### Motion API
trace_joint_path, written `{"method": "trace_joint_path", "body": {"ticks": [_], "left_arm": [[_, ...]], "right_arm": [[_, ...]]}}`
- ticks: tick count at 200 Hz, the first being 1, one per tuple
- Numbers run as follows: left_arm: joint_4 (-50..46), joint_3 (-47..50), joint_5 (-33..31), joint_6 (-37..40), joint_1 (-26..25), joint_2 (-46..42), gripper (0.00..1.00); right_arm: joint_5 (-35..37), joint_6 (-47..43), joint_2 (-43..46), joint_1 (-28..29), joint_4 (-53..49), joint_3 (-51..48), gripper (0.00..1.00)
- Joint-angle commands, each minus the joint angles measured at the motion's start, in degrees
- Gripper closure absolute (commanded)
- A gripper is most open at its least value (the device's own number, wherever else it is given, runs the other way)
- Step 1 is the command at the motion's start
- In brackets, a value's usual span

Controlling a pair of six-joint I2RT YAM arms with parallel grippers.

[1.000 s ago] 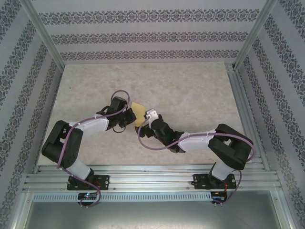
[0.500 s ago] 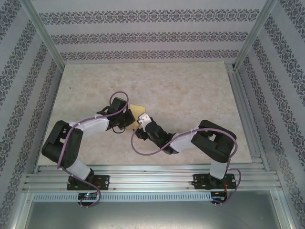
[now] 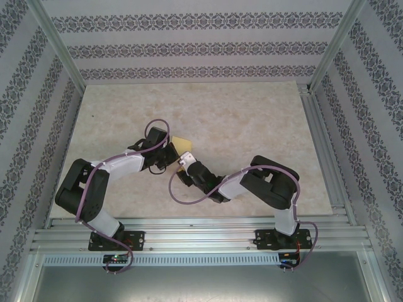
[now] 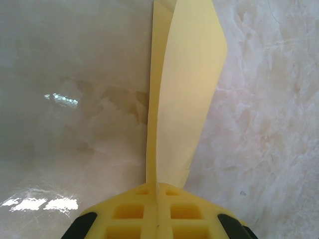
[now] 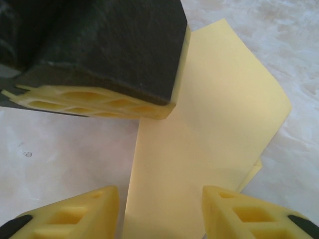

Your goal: Fold a paper plane with a square sheet of paper (pick it up from the middle)

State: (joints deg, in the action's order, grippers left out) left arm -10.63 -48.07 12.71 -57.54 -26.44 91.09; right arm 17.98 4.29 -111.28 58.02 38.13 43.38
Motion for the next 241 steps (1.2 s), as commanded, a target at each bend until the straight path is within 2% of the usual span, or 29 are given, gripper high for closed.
{"method": "trace_joint_path", "body": {"ticks": [1,21,57,83,117,134,173,189,213,241], "left_arm": [[-1.72,-1.76,0.00,-0.91,-0.73,-0.82,0.96],[-2.01,-2.25,-0.08,-0.58,-0.70,-0.91,0.88],[-2.06,-2.49,0.17,-0.22,-0.59,-0.41,0.81],[-2.73,-2.78,-0.38,1.02,0.05,-0.30,0.74],[-3.37,-3.00,-0.55,3.36,0.83,0.38,0.68],[-2.90,-3.36,0.69,4.14,0.95,1.59,0.71],[-2.59,-3.90,2.00,4.80,0.94,2.78,0.89],[-2.81,-4.05,2.31,5.05,0.93,2.53,0.94],[-3.15,-4.22,3.13,4.89,0.87,2.11,0.95],[-3.45,-4.32,3.95,4.63,0.91,1.76,0.95]], "right_arm": [[0.08,-0.49,-0.36,0.00,4.03,-0.95,0.62],[-0.91,-1.37,-0.12,-0.18,5.72,-2.19,0.70],[-3.02,-3.74,0.34,-0.74,7.16,-3.62,0.81],[-4.17,-4.14,1.01,-1.31,8.74,-4.93,0.84],[-6.95,-3.80,1.60,-2.26,12.39,-7.13,0.84],[-9.14,-3.51,1.70,-2.86,13.59,-7.78,0.84],[-10.21,-3.51,1.33,-3.26,14.69,-7.92,0.82],[-9.70,-3.42,1.39,-3.52,14.54,-7.53,0.78],[-8.83,-3.48,1.01,-3.78,13.11,-5.84,0.69],[-7.53,-3.61,-0.13,-4.21,12.93,-4.20,0.66]]}}
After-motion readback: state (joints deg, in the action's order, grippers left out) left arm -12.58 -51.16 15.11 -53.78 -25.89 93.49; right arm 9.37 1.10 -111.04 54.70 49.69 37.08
